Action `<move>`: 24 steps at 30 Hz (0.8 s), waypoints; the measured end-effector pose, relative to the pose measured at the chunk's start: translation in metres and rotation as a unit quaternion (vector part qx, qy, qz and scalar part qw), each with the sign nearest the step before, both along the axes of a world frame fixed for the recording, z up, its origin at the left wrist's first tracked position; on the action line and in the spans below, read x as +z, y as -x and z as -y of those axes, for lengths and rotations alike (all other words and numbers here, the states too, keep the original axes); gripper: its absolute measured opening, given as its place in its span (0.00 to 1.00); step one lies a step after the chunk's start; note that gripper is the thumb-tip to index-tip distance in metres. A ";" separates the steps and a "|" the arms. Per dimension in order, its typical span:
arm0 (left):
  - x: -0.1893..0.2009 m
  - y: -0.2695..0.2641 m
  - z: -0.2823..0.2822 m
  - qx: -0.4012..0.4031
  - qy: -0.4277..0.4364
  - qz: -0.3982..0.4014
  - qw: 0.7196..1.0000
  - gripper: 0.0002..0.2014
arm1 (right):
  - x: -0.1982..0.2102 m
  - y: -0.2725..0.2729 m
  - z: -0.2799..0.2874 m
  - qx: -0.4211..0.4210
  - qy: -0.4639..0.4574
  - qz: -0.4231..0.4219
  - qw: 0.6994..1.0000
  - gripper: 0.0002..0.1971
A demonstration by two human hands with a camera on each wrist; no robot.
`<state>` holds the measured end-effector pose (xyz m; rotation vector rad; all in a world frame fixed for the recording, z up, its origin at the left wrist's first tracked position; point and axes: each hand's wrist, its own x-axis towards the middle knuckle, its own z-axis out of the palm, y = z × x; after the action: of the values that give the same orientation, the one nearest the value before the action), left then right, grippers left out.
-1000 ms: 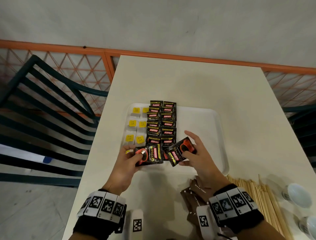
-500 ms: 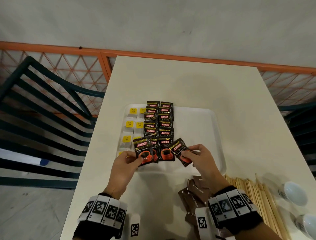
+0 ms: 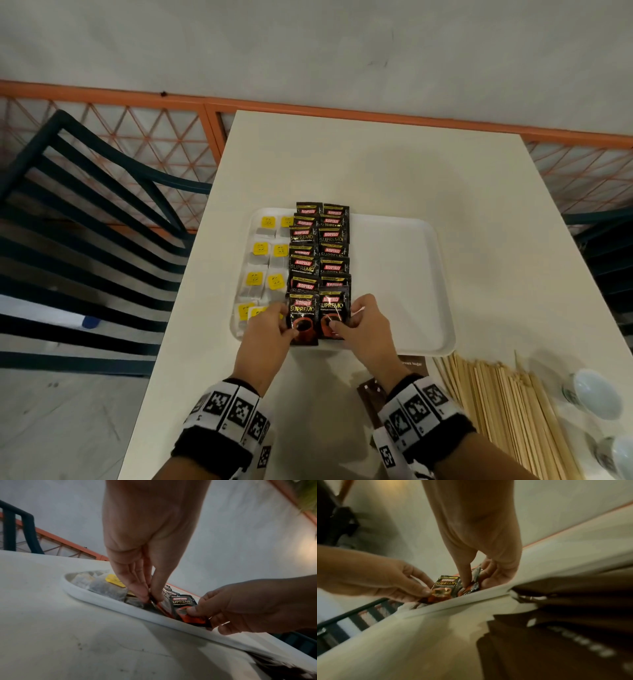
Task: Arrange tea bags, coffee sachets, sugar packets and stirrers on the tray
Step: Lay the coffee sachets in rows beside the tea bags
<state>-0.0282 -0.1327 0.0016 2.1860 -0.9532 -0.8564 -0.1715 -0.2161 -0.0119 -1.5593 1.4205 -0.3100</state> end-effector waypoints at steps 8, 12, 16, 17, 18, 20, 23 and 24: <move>0.000 0.003 0.002 -0.031 -0.013 0.057 0.998 0.14 | -0.005 -0.002 -0.004 0.061 0.098 -0.104 0.988 0.21; -0.003 0.003 0.001 -0.042 -0.007 0.060 0.997 0.13 | -0.002 -0.005 -0.004 0.036 0.112 -0.083 0.990 0.25; -0.007 0.002 -0.001 -0.052 -0.013 0.067 0.996 0.13 | -0.003 -0.008 -0.002 0.025 0.071 -0.033 0.997 0.20; -0.008 0.002 -0.001 -0.055 -0.012 0.072 0.996 0.13 | -0.003 -0.009 -0.002 0.025 0.067 -0.026 0.997 0.19; -0.009 0.002 -0.001 -0.058 -0.012 0.075 0.995 0.13 | -0.003 -0.009 -0.002 0.024 0.063 -0.021 0.998 0.19; -0.011 0.002 -0.001 -0.065 -0.013 0.082 0.994 0.14 | -0.005 -0.009 -0.002 0.021 0.057 -0.016 0.998 0.18; -0.013 0.002 -0.001 -0.076 -0.015 0.089 0.993 0.15 | -0.006 -0.009 -0.002 0.024 0.063 -0.021 0.998 0.18; -0.014 0.002 -0.001 -0.078 -0.015 0.089 0.993 0.15 | -0.005 -0.008 -0.002 0.027 0.063 -0.022 0.997 0.18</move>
<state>-0.0304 -0.1314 -0.0120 2.2655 -1.2193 -0.7596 -0.1631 -0.2143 -0.0166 -1.7122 1.4137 -0.3405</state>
